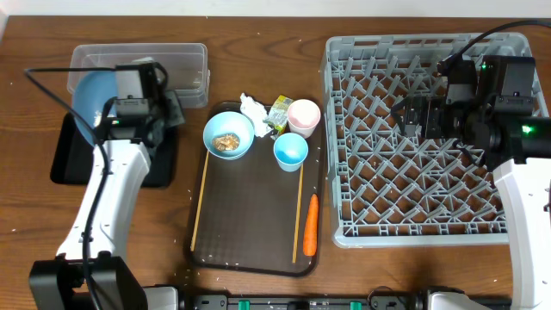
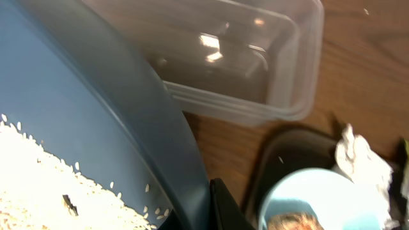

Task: Sort waste into correct bins and load items into the dishwasher rack
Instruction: 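Carry the blue plate left over the black tray, then tilt the blue plate to pour rice onto the black tray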

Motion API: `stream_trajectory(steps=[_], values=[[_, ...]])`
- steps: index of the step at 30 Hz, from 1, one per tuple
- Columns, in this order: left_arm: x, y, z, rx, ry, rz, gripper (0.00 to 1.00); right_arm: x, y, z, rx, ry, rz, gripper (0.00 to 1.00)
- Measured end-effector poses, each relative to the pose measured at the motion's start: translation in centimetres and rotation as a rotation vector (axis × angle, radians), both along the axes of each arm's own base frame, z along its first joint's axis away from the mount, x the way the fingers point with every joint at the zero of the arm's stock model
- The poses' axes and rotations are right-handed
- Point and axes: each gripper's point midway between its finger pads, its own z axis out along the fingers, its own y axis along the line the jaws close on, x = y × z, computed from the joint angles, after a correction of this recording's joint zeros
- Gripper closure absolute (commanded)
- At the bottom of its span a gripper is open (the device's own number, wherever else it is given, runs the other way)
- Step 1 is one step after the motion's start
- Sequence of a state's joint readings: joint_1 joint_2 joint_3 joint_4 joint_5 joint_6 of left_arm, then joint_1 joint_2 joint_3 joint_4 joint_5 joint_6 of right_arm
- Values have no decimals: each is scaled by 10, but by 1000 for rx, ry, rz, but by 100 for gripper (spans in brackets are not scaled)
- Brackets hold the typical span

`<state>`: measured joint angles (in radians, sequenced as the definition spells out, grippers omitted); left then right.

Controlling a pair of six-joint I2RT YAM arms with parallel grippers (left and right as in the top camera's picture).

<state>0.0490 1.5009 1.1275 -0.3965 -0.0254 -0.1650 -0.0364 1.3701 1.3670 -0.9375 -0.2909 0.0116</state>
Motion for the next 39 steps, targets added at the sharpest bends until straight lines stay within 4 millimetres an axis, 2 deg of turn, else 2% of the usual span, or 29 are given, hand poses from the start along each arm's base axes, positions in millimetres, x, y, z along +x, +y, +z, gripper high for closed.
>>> stream_trajectory(steps=[10, 21, 26, 32, 39], values=[[19, 23, 20, -79, -127, 33, 94, 0, -3, -1, -15, 1, -11, 1], [20, 55, 30, -162, -190, 85, 94, 2, -4, 0, -18, -9, -13, 1], [25, 69, 43, -206, -263, 83, 94, 2, -4, 0, -19, -8, -14, 1], [24, 74, 49, -279, -292, 54, 94, -1, -4, -2, -21, 11, -15, 1], [20, 70, 55, -371, -313, -14, 94, -3, -4, -3, -21, 18, -15, 1]])
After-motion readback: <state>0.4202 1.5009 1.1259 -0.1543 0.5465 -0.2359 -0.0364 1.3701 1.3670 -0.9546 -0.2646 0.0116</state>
